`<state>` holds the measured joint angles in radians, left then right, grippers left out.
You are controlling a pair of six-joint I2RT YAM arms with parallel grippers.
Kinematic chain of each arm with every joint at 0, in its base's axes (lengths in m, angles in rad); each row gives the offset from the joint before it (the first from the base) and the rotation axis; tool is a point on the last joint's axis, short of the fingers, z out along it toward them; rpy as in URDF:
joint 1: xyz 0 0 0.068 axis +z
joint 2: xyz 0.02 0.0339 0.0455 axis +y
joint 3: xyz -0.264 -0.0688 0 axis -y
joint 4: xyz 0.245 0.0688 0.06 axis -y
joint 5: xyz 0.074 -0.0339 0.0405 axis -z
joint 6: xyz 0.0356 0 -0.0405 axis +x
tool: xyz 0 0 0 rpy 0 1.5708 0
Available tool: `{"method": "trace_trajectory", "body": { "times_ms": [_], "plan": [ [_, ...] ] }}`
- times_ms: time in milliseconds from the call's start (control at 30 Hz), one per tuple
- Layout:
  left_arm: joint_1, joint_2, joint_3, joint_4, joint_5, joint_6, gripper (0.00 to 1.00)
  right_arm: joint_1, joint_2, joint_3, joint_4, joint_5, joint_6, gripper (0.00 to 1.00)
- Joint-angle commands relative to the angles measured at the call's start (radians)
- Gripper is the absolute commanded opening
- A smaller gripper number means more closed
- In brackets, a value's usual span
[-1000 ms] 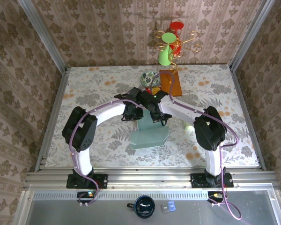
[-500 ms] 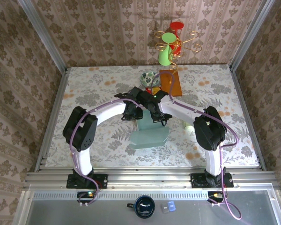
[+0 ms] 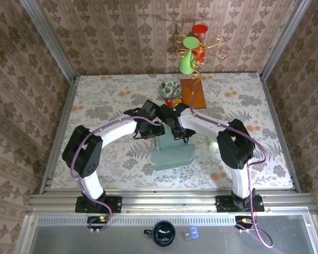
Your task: Fold the paper box
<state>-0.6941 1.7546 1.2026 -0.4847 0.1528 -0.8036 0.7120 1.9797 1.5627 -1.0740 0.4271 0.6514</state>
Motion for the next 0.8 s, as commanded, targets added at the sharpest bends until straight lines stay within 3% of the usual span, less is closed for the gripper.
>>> {"method": "trace_trajectory", "body": {
  "times_ms": [0,467,767],
  "plan": [
    [-0.023,-0.070,-0.013,0.037,0.023,-0.024,0.50,-0.022,0.038,-0.045,0.007,-0.023,0.021,0.00],
    [-0.023,-0.118,-0.078,0.022,0.042,-0.045,0.50,-0.071,0.064,-0.092,0.023,-0.065,0.046,0.00],
    [0.028,-0.212,-0.101,-0.057,0.020,-0.013,0.50,-0.126,0.065,-0.109,0.000,-0.204,0.155,0.00]
  ]
}}
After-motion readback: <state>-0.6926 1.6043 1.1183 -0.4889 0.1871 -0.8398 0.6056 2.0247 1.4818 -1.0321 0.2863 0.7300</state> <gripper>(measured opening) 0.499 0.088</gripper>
